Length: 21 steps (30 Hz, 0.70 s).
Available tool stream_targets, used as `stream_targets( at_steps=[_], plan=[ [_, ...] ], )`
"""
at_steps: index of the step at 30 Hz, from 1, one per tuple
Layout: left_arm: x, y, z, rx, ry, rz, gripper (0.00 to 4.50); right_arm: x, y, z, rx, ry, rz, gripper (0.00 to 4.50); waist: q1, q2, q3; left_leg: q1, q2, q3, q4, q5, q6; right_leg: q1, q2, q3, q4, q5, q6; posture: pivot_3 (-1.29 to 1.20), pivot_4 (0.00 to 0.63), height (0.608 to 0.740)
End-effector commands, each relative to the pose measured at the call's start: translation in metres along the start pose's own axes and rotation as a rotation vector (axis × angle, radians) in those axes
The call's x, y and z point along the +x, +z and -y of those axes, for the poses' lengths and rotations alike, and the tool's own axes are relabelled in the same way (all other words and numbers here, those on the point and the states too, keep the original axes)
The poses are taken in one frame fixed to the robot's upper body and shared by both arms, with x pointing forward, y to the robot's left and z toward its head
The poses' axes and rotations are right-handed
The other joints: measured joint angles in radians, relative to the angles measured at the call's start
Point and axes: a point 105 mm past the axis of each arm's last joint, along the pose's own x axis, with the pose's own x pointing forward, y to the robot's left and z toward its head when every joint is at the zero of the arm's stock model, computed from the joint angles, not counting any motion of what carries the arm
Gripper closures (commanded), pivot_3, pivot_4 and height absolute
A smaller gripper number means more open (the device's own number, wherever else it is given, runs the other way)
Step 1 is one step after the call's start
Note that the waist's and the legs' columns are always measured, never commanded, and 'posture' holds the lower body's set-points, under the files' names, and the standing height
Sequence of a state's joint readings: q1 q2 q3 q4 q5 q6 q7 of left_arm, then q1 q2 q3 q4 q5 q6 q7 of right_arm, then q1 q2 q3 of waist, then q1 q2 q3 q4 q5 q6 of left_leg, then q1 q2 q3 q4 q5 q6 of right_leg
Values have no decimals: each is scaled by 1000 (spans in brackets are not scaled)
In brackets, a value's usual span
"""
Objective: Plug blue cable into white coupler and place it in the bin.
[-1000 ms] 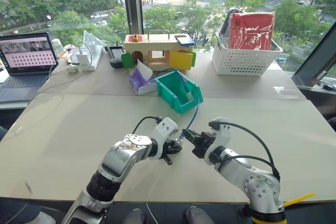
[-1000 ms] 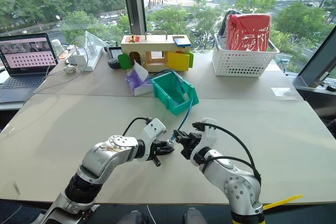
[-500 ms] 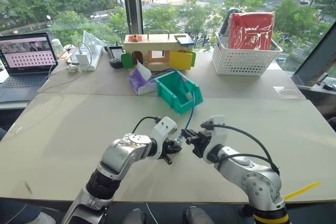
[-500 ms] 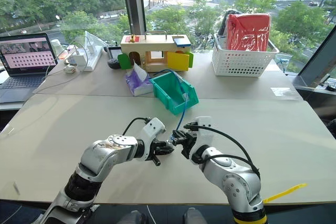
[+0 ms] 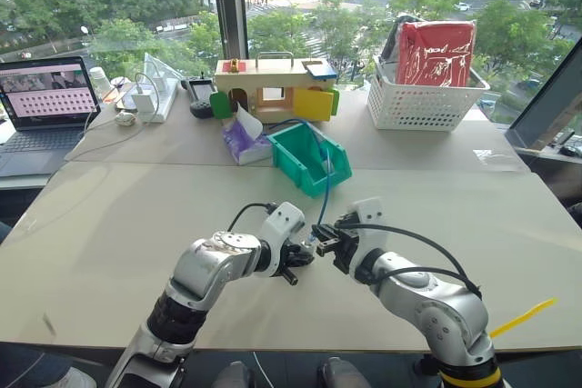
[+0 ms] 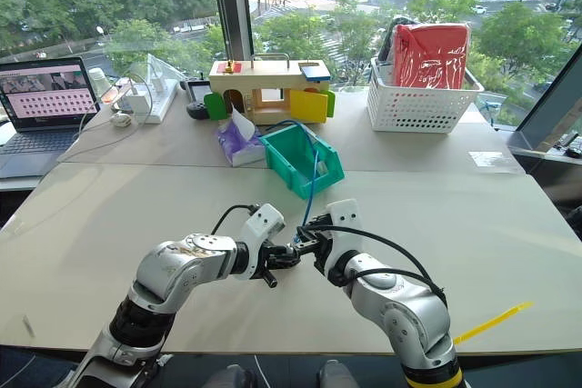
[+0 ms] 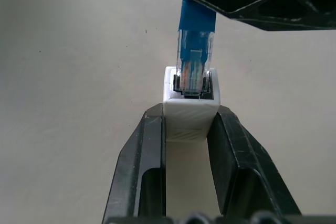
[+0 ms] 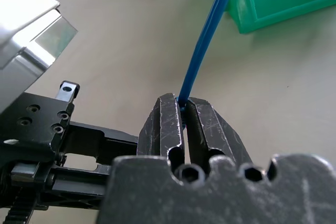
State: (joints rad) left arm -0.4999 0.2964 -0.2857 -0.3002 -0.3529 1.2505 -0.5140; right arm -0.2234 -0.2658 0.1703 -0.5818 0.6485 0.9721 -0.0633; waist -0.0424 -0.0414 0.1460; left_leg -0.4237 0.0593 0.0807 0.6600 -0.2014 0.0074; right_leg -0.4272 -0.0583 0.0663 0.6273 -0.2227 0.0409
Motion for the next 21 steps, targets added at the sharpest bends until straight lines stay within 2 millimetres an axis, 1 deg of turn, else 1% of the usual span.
stream_targets(
  at_steps=[1,4,14,17,21],
  plan=[
    [-6,17,4,37,-1,52,3871,-1,-11,-13,-45,59,-67,4500,0,0,0,0,0,0,0,0,0,0,0,0,0,0,0,0,150,737],
    [-6,17,4,35,-2,50,3871,-2,-11,-14,-70,57,-72,4500,1,0,0,0,0,0,0,0,0,0,0,0,0,0,0,0,150,737],
    [-5,15,6,25,-6,44,3871,0,-15,-21,-66,96,-96,4500,1,0,0,0,0,0,0,0,0,0,0,0,0,0,0,0,150,737],
    [-5,15,7,23,-5,43,3871,0,-18,-21,-121,97,-129,4500,0,0,0,0,0,0,0,0,0,0,0,0,0,0,0,0,150,737],
    [-6,15,7,23,-4,40,3871,0,-22,-24,-63,109,-139,4500,1,0,0,0,0,0,0,0,0,0,0,-1,0,0,0,0,150,737]
  ],
)
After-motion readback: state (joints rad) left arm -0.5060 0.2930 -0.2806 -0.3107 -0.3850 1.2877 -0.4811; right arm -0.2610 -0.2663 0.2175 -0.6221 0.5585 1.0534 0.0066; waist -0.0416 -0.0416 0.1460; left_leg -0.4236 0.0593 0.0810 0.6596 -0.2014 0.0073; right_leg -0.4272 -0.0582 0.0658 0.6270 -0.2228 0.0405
